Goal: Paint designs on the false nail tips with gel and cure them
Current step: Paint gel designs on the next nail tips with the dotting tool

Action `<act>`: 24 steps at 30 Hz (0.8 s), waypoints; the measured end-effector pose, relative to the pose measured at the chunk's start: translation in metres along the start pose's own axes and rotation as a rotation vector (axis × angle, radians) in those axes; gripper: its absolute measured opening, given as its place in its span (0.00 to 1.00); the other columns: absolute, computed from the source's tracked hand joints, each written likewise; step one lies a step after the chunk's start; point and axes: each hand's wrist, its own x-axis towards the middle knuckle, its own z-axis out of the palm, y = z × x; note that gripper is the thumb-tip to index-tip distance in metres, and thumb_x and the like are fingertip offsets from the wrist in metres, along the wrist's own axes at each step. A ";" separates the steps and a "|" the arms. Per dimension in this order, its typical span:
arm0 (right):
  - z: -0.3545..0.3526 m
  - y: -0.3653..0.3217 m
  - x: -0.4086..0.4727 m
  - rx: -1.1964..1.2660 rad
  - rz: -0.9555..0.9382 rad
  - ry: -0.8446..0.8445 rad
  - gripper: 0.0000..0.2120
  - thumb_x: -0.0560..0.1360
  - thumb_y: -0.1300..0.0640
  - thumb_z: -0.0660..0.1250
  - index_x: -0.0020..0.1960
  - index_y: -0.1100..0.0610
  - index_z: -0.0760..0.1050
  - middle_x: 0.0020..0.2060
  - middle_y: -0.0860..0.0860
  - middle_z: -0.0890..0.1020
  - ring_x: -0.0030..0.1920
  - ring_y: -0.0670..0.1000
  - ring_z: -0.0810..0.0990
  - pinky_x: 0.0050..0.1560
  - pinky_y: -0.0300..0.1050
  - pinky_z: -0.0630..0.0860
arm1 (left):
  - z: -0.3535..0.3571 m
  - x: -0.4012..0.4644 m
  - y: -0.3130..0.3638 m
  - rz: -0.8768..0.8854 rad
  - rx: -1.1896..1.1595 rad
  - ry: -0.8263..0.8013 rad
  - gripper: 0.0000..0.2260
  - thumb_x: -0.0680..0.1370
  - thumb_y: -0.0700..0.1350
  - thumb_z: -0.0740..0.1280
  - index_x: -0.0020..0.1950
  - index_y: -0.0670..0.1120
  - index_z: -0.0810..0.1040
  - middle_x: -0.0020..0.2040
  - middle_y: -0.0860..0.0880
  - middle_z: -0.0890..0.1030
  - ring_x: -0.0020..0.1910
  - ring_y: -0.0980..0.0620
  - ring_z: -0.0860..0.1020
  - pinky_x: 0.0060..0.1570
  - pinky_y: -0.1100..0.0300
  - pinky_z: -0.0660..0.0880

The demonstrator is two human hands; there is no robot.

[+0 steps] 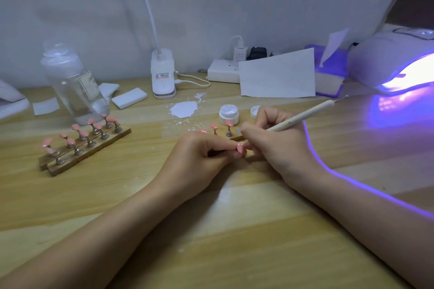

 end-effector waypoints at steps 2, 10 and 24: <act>0.000 0.000 0.000 -0.011 0.001 -0.016 0.20 0.67 0.73 0.63 0.24 0.57 0.61 0.14 0.46 0.69 0.20 0.45 0.77 0.25 0.34 0.71 | 0.001 0.000 0.000 0.013 0.021 0.000 0.06 0.72 0.36 0.70 0.46 0.42 0.84 0.45 0.60 0.82 0.42 0.71 0.74 0.42 0.72 0.73; 0.001 -0.001 0.000 -0.002 0.001 -0.036 0.18 0.67 0.74 0.63 0.25 0.59 0.62 0.15 0.48 0.70 0.20 0.46 0.76 0.23 0.31 0.69 | 0.001 0.000 -0.001 0.049 0.074 -0.004 0.06 0.72 0.36 0.69 0.47 0.43 0.84 0.43 0.54 0.83 0.40 0.75 0.72 0.41 0.75 0.70; 0.001 0.001 0.001 -0.010 -0.010 -0.028 0.18 0.66 0.73 0.63 0.24 0.57 0.62 0.15 0.49 0.69 0.21 0.47 0.77 0.24 0.34 0.70 | 0.001 0.000 -0.002 0.057 0.064 -0.020 0.06 0.73 0.36 0.69 0.46 0.42 0.84 0.40 0.57 0.82 0.39 0.76 0.71 0.37 0.76 0.67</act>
